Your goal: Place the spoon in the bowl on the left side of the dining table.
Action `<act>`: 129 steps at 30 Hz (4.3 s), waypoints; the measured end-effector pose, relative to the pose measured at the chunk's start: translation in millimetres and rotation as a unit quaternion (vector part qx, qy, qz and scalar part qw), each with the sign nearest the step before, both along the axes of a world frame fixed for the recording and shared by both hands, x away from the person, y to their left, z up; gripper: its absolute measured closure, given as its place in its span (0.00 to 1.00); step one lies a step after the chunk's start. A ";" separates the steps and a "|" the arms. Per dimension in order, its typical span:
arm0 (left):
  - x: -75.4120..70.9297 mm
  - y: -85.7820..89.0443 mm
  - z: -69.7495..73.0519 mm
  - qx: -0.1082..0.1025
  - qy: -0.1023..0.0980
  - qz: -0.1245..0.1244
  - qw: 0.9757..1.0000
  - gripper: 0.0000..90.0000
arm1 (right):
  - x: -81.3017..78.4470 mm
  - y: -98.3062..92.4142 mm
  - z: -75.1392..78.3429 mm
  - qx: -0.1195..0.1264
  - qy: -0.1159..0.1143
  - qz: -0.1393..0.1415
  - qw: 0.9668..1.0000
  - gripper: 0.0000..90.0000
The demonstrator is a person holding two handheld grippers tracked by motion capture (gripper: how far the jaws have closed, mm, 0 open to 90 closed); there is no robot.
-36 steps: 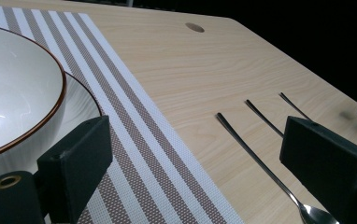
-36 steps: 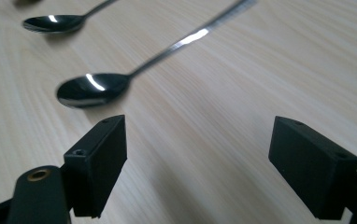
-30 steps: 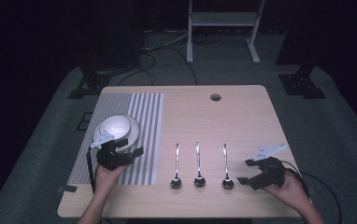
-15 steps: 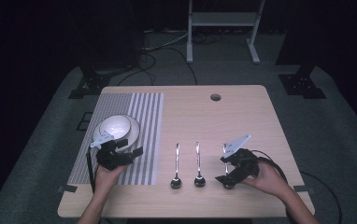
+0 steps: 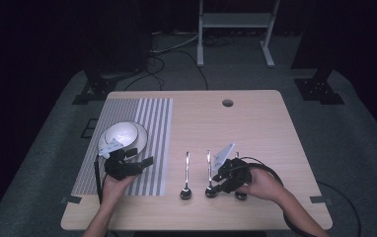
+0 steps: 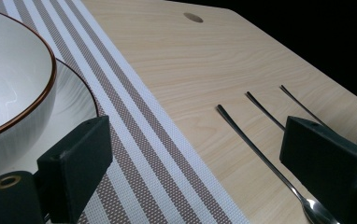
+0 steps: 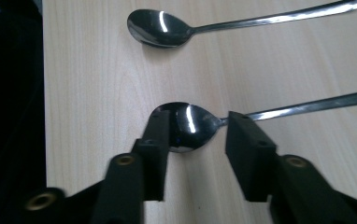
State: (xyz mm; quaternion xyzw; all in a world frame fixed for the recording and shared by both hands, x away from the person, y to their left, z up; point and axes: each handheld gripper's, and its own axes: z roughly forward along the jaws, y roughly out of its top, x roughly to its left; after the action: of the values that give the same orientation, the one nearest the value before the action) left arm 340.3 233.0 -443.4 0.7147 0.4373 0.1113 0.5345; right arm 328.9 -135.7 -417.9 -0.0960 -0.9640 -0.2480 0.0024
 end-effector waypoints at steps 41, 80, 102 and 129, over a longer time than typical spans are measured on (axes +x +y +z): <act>2.2 -20.5 4.9 -0.018 0.007 -0.021 1.000 0.09 | -22.7 23.5 -28.5 -0.060 -0.060 0.031 0.996 0.74; 69.1 -185.1 -1.4 0.008 0.116 -0.144 0.983 0.55 | -23.0 21.2 -29.6 -0.051 -0.072 0.042 0.995 0.74; 70.4 -178.5 -10.0 -0.037 0.115 -0.153 0.981 0.92 | -18.9 5.8 -32.2 -0.027 -0.080 0.006 0.996 0.60; 47.7 -164.3 60.4 -0.058 0.019 -0.193 0.979 0.99 | -5.6 -85.6 -31.3 0.106 -0.026 -0.160 0.981 0.41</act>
State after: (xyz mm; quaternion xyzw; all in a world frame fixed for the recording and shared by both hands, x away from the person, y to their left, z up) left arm 388.0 68.8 -383.0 0.7556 0.3071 -0.0333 0.5777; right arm 323.3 -221.3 -449.3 -0.2414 -0.9043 -0.3481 -0.0519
